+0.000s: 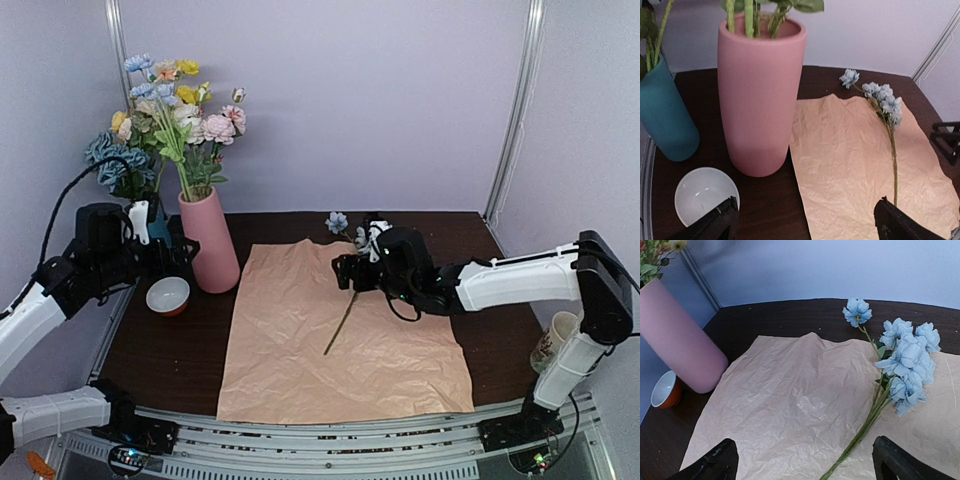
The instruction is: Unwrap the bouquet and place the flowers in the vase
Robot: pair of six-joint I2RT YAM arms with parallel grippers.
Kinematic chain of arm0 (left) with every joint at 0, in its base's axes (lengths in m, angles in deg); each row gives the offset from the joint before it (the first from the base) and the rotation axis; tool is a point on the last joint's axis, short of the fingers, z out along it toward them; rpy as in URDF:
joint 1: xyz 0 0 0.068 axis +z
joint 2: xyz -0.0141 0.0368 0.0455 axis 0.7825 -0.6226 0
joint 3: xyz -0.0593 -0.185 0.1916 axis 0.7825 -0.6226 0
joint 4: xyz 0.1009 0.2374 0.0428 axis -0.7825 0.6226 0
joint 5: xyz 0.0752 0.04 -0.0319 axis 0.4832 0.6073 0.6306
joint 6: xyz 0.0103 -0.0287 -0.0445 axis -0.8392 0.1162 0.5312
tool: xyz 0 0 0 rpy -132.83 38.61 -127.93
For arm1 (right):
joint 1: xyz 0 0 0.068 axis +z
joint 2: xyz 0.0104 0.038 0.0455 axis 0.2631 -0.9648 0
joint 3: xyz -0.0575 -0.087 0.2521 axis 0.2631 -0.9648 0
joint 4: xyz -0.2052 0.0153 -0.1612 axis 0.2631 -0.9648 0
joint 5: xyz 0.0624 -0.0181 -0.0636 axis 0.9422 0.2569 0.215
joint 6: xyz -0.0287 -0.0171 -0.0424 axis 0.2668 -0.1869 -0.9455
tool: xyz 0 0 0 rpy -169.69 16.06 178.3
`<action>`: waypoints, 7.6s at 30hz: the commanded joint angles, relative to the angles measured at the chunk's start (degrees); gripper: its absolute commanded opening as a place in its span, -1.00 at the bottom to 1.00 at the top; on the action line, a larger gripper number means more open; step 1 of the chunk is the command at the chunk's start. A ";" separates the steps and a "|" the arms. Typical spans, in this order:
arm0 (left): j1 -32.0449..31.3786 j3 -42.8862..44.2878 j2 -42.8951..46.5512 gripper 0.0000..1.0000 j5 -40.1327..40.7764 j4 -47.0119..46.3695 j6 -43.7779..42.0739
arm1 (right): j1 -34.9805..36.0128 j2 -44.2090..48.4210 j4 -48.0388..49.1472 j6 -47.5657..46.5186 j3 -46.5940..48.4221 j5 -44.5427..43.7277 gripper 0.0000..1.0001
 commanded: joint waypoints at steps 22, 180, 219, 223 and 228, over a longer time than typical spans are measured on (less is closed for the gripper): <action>0.22 -7.83 6.52 0.95 0.44 -0.44 -4.33 | -6.50 -25.58 -32.84 12.64 25.89 0.78 0.41; -35.21 15.37 -23.30 -1.00 20.58 -29.36 -12.33 | 2.57 10.95 26.52 -10.98 -19.36 26.22 1.00; -5.46 31.93 -23.47 -1.00 24.08 -31.15 -28.31 | 2.57 7.37 25.67 -10.84 -17.77 26.72 1.00; -5.08 26.47 -23.63 -1.00 24.25 -34.78 -26.80 | 2.58 7.32 25.66 -10.84 -17.78 26.80 1.00; -5.08 18.28 -23.88 -1.00 23.92 -39.86 -24.33 | 2.60 6.92 25.64 -10.92 -17.58 26.92 1.00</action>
